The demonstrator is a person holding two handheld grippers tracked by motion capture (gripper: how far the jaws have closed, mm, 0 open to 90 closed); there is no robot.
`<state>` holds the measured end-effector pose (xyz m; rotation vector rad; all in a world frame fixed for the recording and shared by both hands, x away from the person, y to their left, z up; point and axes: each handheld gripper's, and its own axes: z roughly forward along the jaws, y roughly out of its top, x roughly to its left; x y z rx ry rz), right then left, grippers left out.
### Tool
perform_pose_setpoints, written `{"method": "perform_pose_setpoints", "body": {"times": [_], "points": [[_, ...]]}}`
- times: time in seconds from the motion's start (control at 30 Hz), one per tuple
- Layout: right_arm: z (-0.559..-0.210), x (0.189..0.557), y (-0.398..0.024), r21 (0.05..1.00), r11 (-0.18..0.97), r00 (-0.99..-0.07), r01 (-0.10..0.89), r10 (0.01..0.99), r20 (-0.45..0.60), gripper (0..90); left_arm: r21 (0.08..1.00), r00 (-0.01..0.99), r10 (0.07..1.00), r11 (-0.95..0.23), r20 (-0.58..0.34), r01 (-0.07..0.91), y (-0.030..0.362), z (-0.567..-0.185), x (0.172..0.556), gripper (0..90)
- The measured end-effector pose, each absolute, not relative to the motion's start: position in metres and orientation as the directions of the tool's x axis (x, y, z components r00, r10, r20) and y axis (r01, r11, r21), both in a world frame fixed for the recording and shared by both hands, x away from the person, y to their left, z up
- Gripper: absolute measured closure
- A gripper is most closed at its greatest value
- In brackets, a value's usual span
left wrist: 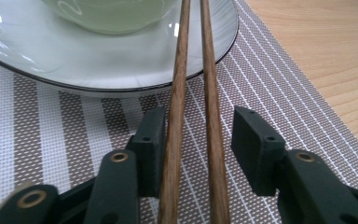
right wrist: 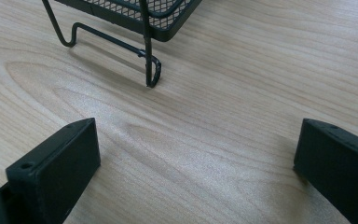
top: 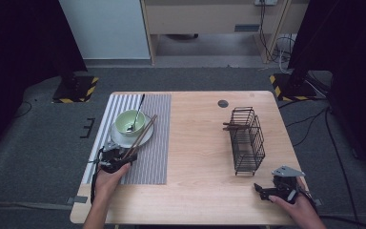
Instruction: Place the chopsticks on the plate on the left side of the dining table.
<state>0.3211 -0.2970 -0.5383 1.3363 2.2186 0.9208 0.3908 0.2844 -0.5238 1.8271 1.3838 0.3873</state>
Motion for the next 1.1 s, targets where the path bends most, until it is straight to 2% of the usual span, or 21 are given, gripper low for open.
{"method": "perform_pose_setpoints", "body": {"times": [0.23, 0.47, 0.53, 0.7, 0.83, 0.9, 1.1], "points": [[-0.5383, 0.3211, -0.2970, 0.706, 0.330, -0.470, 0.626, 0.883, 0.004, 0.4, 0.731, 0.348, 0.915, -0.093, -0.204, 0.676, 0.2846, -0.5239, 0.3909, 63.9], [-0.5383, 0.3211, -0.2970, 0.706, 0.330, -0.469, 0.627, 0.883, 0.004, 0.4, 0.730, 0.337, 0.919, -0.084, -0.207, 0.678, 0.2854, -0.5227, 0.3903, 75.7], [-0.5383, 0.3211, -0.2970, 0.706, 0.330, -0.470, 0.626, 0.883, 0.004, 0.3, 0.727, 0.335, 0.919, -0.085, -0.207, 0.681, 0.2857, -0.5228, 0.3903, 75.9], [-0.5383, 0.3211, -0.2970, 0.706, 0.330, -0.470, 0.626, 0.883, 0.004, 0.4, 0.729, 0.329, 0.921, -0.079, -0.207, 0.680, 0.2862, -0.5230, 0.3905, 73.7], [-0.5383, 0.3211, -0.2969, 0.706, 0.329, -0.468, 0.627, 0.883, 0.005, 0.4, 0.738, 0.328, 0.923, -0.078, -0.201, 0.670, 0.2858, -0.5226, 0.3898, 66.6], [-0.5383, 0.3211, -0.2970, 0.706, 0.329, -0.469, 0.627, 0.883, 0.004, 0.4, 0.751, 0.322, 0.926, -0.069, -0.197, 0.657, 0.2859, -0.5222, 0.3881, 60.0], [-0.5383, 0.3211, -0.2970, 0.706, 0.330, -0.469, 0.626, 0.883, 0.004, 0.4, 0.757, 0.355, 0.919, -0.106, -0.173, 0.645, 0.2837, -0.5216, 0.3825, 54.3]]}}
